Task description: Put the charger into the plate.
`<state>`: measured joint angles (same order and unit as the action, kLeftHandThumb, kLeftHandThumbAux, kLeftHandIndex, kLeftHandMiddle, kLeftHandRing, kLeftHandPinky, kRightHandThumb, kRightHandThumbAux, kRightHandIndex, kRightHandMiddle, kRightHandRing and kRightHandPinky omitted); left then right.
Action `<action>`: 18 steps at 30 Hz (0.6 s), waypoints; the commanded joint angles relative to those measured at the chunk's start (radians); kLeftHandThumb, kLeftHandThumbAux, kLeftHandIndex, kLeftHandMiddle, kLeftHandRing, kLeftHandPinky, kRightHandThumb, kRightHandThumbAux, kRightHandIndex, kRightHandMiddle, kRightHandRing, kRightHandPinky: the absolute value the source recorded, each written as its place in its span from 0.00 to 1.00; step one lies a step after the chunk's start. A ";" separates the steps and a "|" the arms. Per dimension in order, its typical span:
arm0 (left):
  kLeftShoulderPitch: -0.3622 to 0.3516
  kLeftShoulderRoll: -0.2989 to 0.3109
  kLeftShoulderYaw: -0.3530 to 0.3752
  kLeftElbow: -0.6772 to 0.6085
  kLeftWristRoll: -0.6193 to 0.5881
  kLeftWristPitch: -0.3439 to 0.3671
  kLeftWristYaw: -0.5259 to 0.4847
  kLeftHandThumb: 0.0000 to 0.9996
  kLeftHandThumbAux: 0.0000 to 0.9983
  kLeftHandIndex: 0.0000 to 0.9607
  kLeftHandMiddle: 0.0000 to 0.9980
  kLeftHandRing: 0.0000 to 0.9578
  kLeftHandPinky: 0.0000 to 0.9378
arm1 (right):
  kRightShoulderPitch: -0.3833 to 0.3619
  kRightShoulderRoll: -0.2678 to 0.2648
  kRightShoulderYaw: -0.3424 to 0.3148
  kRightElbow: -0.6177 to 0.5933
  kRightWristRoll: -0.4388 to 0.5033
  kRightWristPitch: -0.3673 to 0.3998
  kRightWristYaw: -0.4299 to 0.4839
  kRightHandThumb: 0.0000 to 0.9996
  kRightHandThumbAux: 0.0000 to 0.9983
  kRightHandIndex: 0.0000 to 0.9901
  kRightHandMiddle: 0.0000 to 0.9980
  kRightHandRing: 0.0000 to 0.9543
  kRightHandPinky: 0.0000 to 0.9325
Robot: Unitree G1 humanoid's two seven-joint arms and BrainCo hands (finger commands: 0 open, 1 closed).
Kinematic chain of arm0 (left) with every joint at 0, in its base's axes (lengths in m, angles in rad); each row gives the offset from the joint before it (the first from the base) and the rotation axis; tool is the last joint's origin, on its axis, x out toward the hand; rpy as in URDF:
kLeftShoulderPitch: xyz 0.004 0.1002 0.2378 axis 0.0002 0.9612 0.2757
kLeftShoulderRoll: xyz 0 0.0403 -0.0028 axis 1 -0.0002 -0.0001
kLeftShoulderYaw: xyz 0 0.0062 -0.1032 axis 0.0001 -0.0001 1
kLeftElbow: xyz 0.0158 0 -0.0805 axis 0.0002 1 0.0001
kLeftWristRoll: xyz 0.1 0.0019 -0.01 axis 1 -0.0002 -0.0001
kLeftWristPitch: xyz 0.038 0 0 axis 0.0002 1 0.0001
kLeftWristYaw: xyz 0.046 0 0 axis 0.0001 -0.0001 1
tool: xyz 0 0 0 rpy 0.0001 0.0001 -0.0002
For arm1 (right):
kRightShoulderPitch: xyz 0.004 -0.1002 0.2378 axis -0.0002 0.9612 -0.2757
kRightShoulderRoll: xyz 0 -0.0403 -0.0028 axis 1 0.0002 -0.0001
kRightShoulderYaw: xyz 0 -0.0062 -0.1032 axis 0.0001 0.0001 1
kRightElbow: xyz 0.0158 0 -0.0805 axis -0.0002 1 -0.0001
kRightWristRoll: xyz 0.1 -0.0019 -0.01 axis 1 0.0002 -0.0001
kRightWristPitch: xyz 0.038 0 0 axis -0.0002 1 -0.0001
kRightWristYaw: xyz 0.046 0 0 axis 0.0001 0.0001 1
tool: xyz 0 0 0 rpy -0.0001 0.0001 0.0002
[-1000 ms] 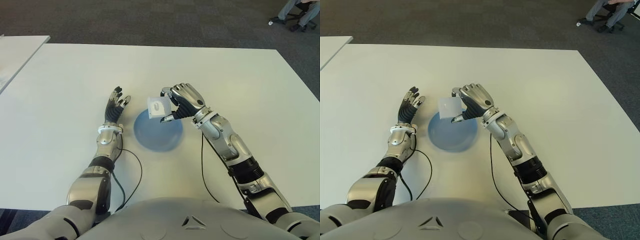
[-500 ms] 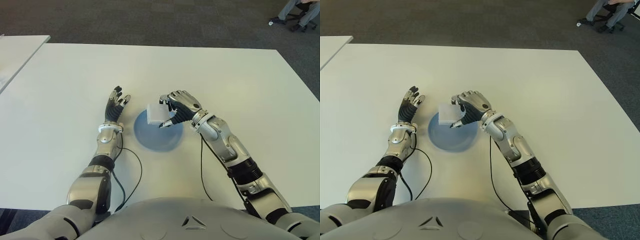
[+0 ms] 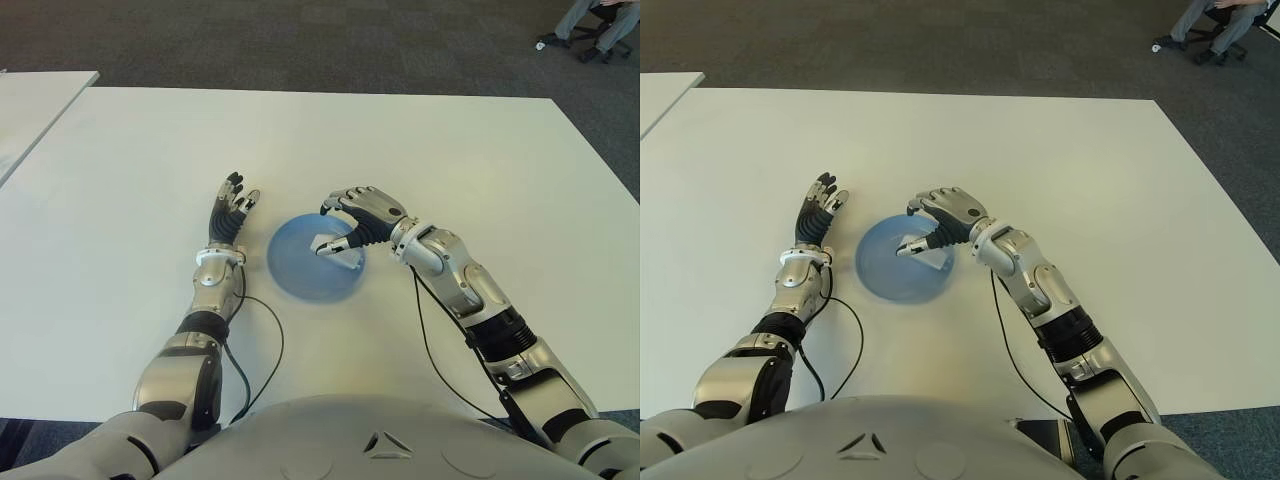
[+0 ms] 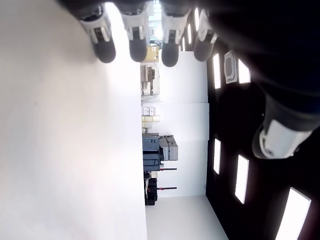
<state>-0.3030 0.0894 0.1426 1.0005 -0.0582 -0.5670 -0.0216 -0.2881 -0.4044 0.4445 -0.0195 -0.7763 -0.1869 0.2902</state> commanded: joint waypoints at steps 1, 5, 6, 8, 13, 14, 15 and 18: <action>0.058 -0.018 -0.004 0.041 0.001 0.085 -0.006 0.00 0.53 0.00 0.10 0.06 0.00 | 0.001 -0.006 -0.003 0.020 0.031 -0.025 -0.001 0.28 0.19 0.00 0.00 0.00 0.00; 0.056 -0.016 -0.003 0.043 0.001 0.087 -0.008 0.00 0.53 0.00 0.10 0.06 0.00 | -0.005 -0.005 -0.005 0.041 0.051 -0.042 -0.006 0.27 0.17 0.00 0.00 0.00 0.00; 0.056 -0.016 -0.004 0.043 0.000 0.087 -0.010 0.00 0.53 0.00 0.10 0.06 0.00 | -0.005 -0.004 -0.007 0.044 0.056 -0.042 -0.007 0.27 0.16 0.00 0.00 0.00 0.00; 0.057 -0.015 -0.004 0.042 0.000 0.087 -0.012 0.00 0.53 0.00 0.10 0.06 0.00 | -0.004 0.000 -0.010 0.048 0.063 -0.041 -0.009 0.26 0.16 0.00 0.00 0.00 0.00; 0.056 -0.014 -0.003 0.044 -0.002 0.089 -0.016 0.00 0.52 0.00 0.09 0.06 0.00 | -0.002 0.008 -0.017 0.054 0.076 -0.029 -0.015 0.24 0.17 0.00 0.00 0.00 0.00; 0.056 -0.014 -0.002 0.045 -0.003 0.091 -0.018 0.00 0.52 0.00 0.09 0.05 0.00 | -0.002 0.011 -0.020 0.056 0.080 -0.025 -0.017 0.23 0.18 0.00 0.00 0.00 0.00; 0.056 -0.014 -0.002 0.045 -0.004 0.091 -0.019 0.00 0.52 0.00 0.09 0.05 0.00 | -0.001 0.013 -0.022 0.057 0.082 -0.023 -0.019 0.23 0.19 0.00 0.00 0.00 0.00; 0.055 -0.014 -0.002 0.046 -0.004 0.093 -0.021 0.00 0.53 0.00 0.08 0.05 0.00 | 0.002 0.024 -0.030 0.060 0.090 -0.017 -0.031 0.21 0.21 0.00 0.00 0.00 0.00</action>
<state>-0.3004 0.0899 0.1429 0.9947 -0.0597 -0.5618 -0.0260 -0.2881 -0.3922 0.4240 0.0286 -0.7012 -0.2177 0.2718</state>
